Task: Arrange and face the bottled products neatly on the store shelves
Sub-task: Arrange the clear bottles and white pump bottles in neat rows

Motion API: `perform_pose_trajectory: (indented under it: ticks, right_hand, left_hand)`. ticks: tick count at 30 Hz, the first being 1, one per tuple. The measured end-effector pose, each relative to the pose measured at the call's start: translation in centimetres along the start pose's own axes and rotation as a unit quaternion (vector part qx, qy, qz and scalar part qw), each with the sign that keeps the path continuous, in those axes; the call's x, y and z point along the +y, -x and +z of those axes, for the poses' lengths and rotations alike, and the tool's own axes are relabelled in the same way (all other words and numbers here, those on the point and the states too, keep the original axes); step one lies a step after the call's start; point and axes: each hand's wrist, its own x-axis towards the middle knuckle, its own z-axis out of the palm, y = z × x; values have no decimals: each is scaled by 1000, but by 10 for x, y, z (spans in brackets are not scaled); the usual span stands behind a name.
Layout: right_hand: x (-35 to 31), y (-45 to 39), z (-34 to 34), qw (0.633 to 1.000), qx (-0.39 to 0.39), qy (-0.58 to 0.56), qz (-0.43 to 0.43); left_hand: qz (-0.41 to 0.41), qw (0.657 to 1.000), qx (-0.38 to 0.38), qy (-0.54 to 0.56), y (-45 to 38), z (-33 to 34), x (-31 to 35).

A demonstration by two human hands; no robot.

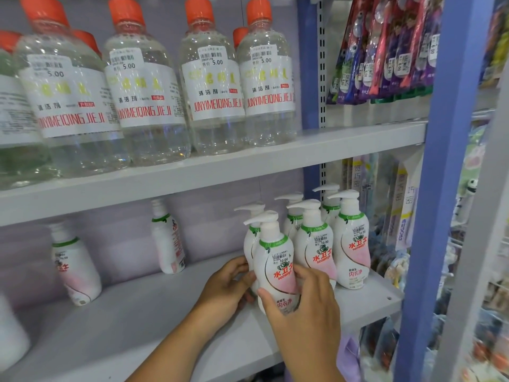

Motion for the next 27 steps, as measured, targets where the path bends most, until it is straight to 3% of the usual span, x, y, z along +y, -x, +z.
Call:
perform_pose_trajectory:
  ticks: [4,8,10,12,15,19,21,24,27]
  right_hand:
    - [-1,-6,-18,998,-8,-57,6]
    - [30,-42,-58,990,38,-118,65]
    - [54,-64,-70,989,24,-100,103]
    - [72,-76,-74,988,-38,-71,134]
    - [83,-80,-75,984,-99,-71,132]
    - [92,-81,-80,980,-123,-80,133]
    - [87,-72,-82,991,-72,-46,107]
    - [46,-41,-85,994,51,-102,-5]
    - [-10,-12,-66,965,-67,-235,-93]
  left_hand:
    - [8,1000,3,-11,3,0,1]
    - [95,986,114,-82,16,-7,3]
    - [128,982,71,-122,31,-4,3]
    - [117,977,17,-177,41,4,5]
    - [116,962,40,-243,39,13,4]
    - [107,961,21,-254,41,14,8]
    - [109,960,26,-256,47,9,10]
    - [118,967,122,-190,54,-19,9]
    - [131,939,305,-91,60,-78,0]
